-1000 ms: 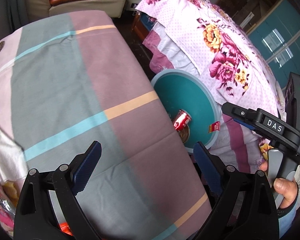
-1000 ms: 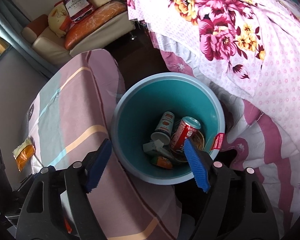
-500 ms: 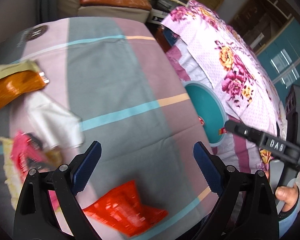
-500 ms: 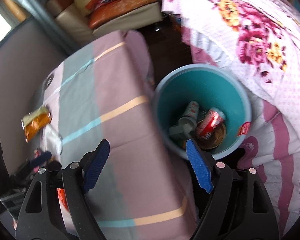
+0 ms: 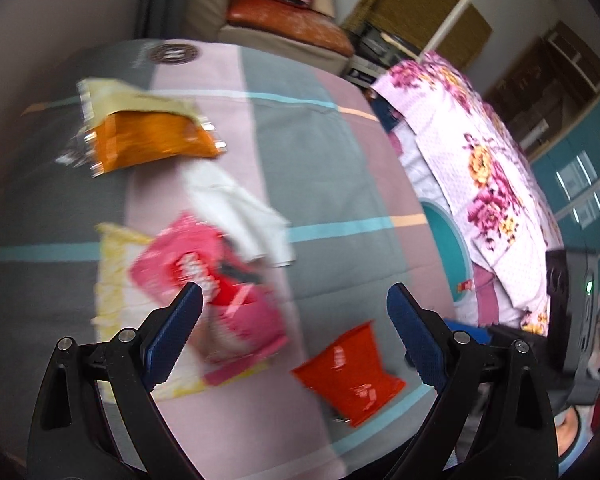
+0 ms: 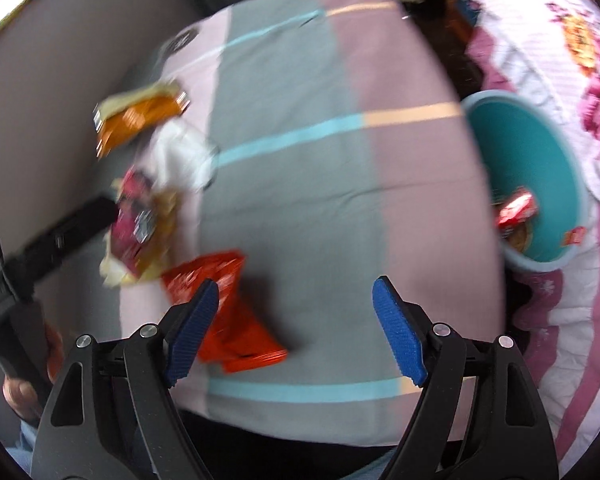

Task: Collect trash
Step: 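Move both grippers back toward the snack packets on the table, then grasp the orange snack bag with the right gripper while the left gripper grasps the pink wafer pack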

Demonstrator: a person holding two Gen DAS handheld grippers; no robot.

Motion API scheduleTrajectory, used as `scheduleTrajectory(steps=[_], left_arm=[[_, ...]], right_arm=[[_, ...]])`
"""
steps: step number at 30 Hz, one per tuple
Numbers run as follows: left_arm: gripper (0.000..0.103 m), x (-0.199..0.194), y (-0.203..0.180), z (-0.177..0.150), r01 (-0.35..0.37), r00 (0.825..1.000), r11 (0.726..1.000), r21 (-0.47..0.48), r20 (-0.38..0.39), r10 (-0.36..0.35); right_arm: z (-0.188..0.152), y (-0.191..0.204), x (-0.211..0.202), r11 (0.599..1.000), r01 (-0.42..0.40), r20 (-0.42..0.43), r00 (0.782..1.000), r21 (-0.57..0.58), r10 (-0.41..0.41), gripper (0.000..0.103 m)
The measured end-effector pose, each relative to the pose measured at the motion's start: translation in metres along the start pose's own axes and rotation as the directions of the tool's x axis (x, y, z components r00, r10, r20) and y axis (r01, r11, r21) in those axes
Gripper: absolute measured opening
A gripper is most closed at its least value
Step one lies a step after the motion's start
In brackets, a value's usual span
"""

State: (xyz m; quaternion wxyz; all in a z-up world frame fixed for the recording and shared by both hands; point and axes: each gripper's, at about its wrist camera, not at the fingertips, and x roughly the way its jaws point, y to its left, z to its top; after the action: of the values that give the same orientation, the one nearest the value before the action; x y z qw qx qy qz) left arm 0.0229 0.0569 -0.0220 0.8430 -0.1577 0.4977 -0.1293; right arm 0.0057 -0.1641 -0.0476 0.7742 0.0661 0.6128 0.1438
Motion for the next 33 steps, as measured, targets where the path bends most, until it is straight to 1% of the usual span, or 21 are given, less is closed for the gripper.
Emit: scheduleTrajectory(steps=[4,10,11,12,14,15,17,19,23,26,30,33], left_arm=[[0.094,-0.007,0.033,-0.007,-0.008,1.000,0.997,-0.077,0.006,0.008],[0.094,-0.009,0.059,-0.015,-0.015,1.000,0.990,-0.142,-0.002,0.014],[0.094,-0.009,0.061,-0.016,-0.016,1.000,0.989,-0.150,-0.006,0.015],[0.094,-0.008,0.062,-0.016,-0.016,1.000,0.988,-0.154,-0.008,0.015],[0.094,-0.006,0.062,-0.016,-0.017,1.000,0.988,-0.155,-0.013,0.015],[0.094,-0.005,0.060,-0.016,-0.017,1.000,0.988,-0.152,-0.016,0.015],[0.094,-0.001,0.056,-0.016,-0.020,1.000,0.989,-0.144,-0.026,0.016],[0.094,0.004,0.052,-0.016,-0.023,0.999,0.991,-0.135,-0.039,0.018],[0.094,0.012,0.044,-0.017,-0.043,0.998,0.991,-0.124,-0.053,0.037],[0.094,0.019,0.038,-0.016,-0.067,0.996,0.991,-0.113,-0.063,0.060],[0.094,0.030,0.035,-0.016,-0.110,0.992,0.989,-0.101,-0.080,0.102],[0.093,0.034,0.037,-0.016,-0.130,0.990,0.986,-0.104,-0.069,0.124]], right_arm=[[-0.004,0.021,0.016,0.999,-0.010,-0.039,0.999,-0.041,0.008,0.075],[-0.010,0.037,0.035,0.998,-0.024,-0.063,0.998,-0.060,0.020,0.075],[-0.012,0.039,0.037,0.997,-0.030,-0.068,0.997,-0.067,0.026,0.071],[-0.013,0.042,0.041,0.996,-0.041,-0.079,0.996,-0.075,0.035,0.060],[-0.015,0.045,0.045,0.995,-0.045,-0.085,0.996,-0.093,0.037,0.050],[-0.014,0.046,0.044,0.994,-0.045,-0.077,0.996,-0.102,0.038,0.033],[-0.013,0.045,0.038,0.994,-0.050,-0.050,0.998,-0.096,0.045,0.025],[-0.009,0.037,0.029,0.996,-0.028,-0.012,1.000,-0.080,0.027,0.024],[-0.004,0.021,0.020,0.999,-0.030,0.017,0.999,-0.030,0.031,0.023],[0.000,0.005,0.013,0.999,-0.033,0.041,0.999,0.013,0.033,0.023],[0.010,-0.010,0.006,0.999,-0.036,0.068,0.997,0.040,0.033,0.023],[0.012,-0.019,0.002,0.998,-0.042,0.086,0.996,0.051,0.038,0.023]])
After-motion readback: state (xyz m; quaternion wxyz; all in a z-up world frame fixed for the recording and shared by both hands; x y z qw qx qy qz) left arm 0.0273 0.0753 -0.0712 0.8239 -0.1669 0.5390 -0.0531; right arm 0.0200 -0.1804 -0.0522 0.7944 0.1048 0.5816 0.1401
